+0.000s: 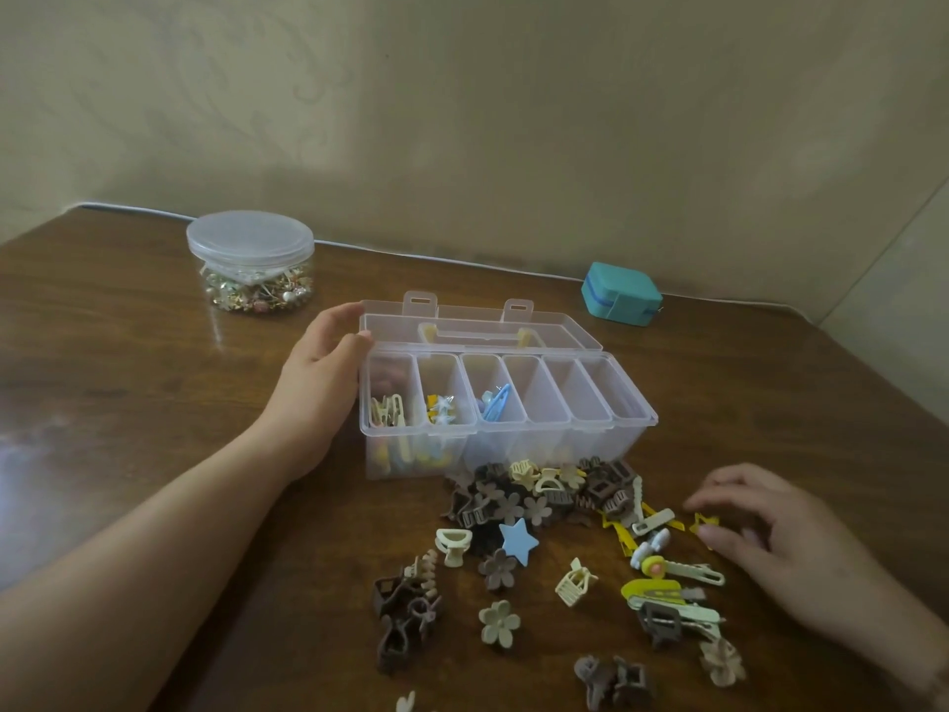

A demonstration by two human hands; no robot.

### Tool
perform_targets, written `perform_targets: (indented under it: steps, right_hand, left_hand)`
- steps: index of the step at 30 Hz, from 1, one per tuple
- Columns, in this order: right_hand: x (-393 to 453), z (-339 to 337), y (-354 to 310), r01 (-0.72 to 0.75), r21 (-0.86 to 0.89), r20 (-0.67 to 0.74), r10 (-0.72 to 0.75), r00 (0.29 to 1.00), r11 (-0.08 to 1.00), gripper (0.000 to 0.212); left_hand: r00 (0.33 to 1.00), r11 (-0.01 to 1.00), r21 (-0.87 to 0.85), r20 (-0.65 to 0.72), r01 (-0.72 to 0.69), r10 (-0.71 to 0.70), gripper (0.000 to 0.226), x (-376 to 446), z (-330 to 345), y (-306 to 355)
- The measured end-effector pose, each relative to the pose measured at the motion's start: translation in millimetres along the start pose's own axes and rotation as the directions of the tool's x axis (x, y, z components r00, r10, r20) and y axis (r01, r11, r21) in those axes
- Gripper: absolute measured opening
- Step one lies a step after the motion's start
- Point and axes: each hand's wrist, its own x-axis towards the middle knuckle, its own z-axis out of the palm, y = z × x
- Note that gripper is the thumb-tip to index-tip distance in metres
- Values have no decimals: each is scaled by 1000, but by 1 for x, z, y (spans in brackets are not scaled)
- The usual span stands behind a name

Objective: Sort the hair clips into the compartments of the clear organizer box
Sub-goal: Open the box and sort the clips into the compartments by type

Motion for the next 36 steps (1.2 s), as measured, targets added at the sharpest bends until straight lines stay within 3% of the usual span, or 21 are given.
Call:
perform_targets:
  steps: [3,4,5,6,10,15,17,21,25,32,36]
  right_hand:
    - [-2,-6,-5,-3,-19,37,3,999,1000,8]
    - [-2,-10,-9,8,-9,33,-8,999,1000,25]
    - [0,-15,-15,25,-7,1,-25,1000,1000,36]
    - [5,-20,-24,55,21,-57,-54,997,998,33]
    - [36,-29,-81,229,187,-213,-188,959,955,8]
    - [83,-6,-138,320,259,-149,-290,945,911,7]
    - [92,3,-147,316,204,-67,-308,949,927,4]
    - [100,5,-148,317,79,-57,-313,948,945,12]
    - [108,-1,-154,333,-55,84,-328,941,941,16]
    - [121,-1,-175,431,-403,266,-347,899,808,16]
    - [125,-1,-178,428,-395,270,-343,900,813,16]
  left_hand:
    - [1000,1000,-8,6,6,-6,38,1,0,0]
    - [1000,1000,-14,8,9,-9,38,1,0,0]
    - [1000,1000,-16,8,8,-8,36,1,-1,0]
    - [1000,1000,-16,7,6,-6,35,1,-1,0]
    - [1000,999,-34,19,15,-14,37,0,0,1]
    - [999,999,-44,34,30,-29,37,0,-1,2]
    - [999,998,-53,39,30,-28,36,0,-2,2]
    - [999,999,-36,32,16,-15,35,1,-2,1]
    - [999,1000,-28,33,9,-8,35,1,-2,1]
    - [999,1000,-27,36,11,-10,39,1,-2,1]
    - [999,1000,-24,36,15,-15,39,0,-2,0]
